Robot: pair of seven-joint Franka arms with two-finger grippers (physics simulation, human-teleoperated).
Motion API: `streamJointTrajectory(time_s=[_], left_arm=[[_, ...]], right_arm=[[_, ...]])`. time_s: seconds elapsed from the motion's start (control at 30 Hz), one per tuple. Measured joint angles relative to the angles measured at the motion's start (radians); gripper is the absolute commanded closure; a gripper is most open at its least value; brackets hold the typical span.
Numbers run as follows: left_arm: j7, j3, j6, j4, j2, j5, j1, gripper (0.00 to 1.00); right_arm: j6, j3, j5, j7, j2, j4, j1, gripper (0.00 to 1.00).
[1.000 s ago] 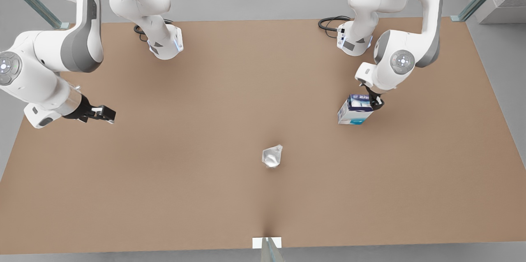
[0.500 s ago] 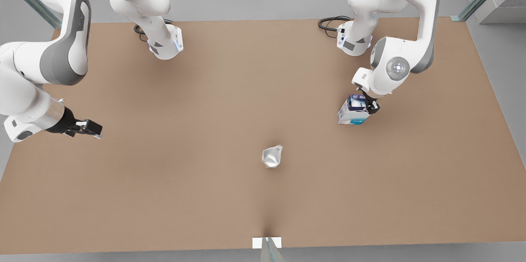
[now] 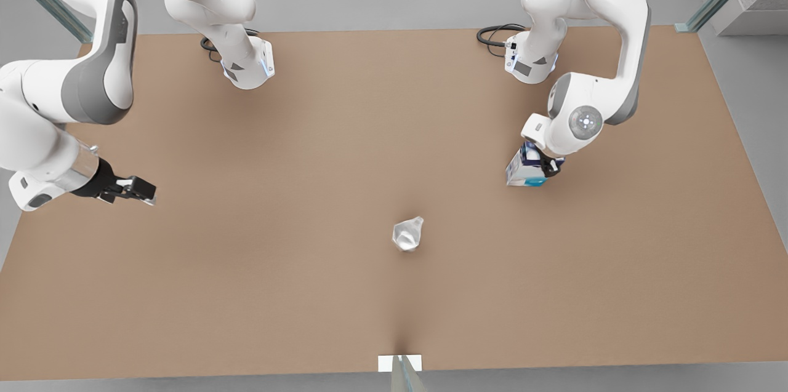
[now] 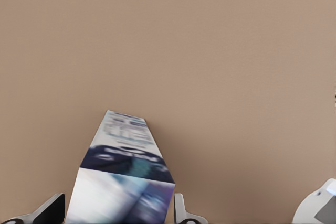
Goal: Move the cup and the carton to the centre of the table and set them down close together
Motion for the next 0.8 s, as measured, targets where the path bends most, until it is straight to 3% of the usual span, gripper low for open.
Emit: streamJointTrajectory(time_s=[0.03,0.07,0.17,0.37,0.57,0.63,0.8], left_arm=[[0.000,0.000,0.002,0.001,0.003,0.000,0.000,0.05],[-0.007,0.000,0.006,0.001,0.009,0.000,0.001,0.17],[-0.044,0.000,0.001,0.001,0.008,-0.001,0.003,0.26],[-0.070,0.000,-0.006,0.003,-0.017,-0.003,0.003,0.27],[-0.100,-0.042,0.008,0.002,-0.021,0.057,0.037,0.35],[-0.112,0.006,0.000,0.002,-0.039,0.128,-0.018,0.36],[-0.220,-0.030,-0.099,0.055,-0.090,-0.011,0.032,0.34]], right_arm=[[0.000,-0.001,0.000,-0.001,-0.003,0.000,-0.005,0.00],[0.000,-0.004,-0.001,-0.002,-0.003,-0.001,-0.011,0.00],[-0.002,-0.003,-0.003,0.000,-0.005,0.020,-0.004,0.00],[-0.005,0.000,-0.018,-0.001,0.006,0.015,0.000,0.00],[-0.005,-0.001,-0.020,0.000,0.008,0.016,0.000,0.00],[-0.007,-0.002,-0.021,0.000,0.008,0.018,-0.002,0.00],[-0.007,-0.001,-0.029,0.000,0.008,0.019,0.000,0.00]])
